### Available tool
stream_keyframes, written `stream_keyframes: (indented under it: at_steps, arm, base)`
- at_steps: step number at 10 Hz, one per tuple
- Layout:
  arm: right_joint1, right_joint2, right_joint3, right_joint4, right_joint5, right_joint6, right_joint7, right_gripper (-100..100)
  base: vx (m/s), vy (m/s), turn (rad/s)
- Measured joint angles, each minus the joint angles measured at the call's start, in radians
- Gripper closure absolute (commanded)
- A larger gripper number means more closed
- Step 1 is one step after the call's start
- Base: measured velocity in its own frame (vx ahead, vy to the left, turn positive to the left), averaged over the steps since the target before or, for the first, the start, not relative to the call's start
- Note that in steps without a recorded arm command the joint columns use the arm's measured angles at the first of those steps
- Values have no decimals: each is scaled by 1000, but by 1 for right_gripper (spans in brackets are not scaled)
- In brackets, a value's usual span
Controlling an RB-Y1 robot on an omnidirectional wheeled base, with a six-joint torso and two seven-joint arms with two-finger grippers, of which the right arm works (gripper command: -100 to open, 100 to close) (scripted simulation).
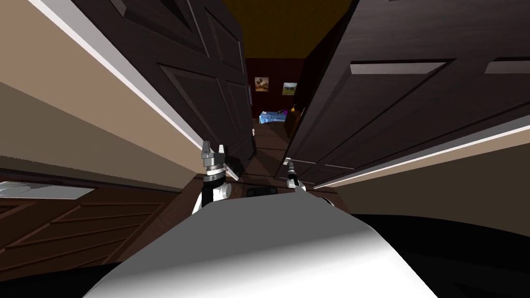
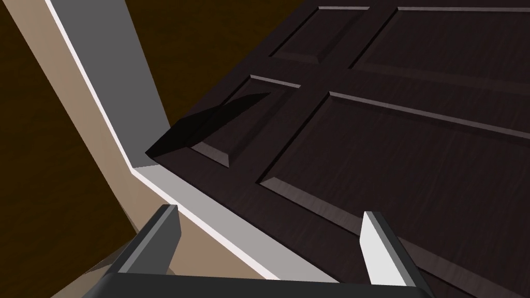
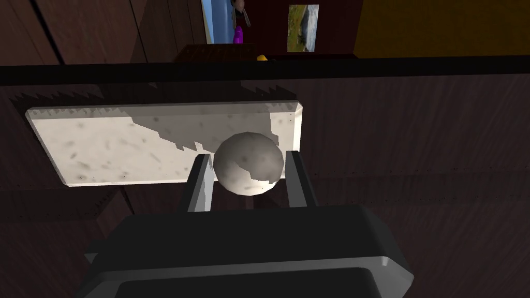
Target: Push the door open
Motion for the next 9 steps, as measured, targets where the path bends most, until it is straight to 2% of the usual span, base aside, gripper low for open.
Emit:
stream_keyframes:
  at_steps: [3, 4, 6, 7, 8, 9]
  arm:
    - [2, 1, 1, 2, 0, 1, 0, 100]
    - [1, 7, -4, 10, -2, 1, 6, 100]
    - [10, 15, -15, -4, -9, 13, 20, 100]
    - [-3, 19, -24, 9, -14, 8, 29, 100]
    - [-27, 19, -35, 47, -20, -12, 37, 100]
    - [-23, 18, -40, 34, -22, -14, 41, 100]
  base:
    - [33, 0, -19]
    - [173, -18, -67]
    - [189, 6, -65]
    - [190, 1, -56]
    - [123, -9, -4]
    - [159, 5, -79]
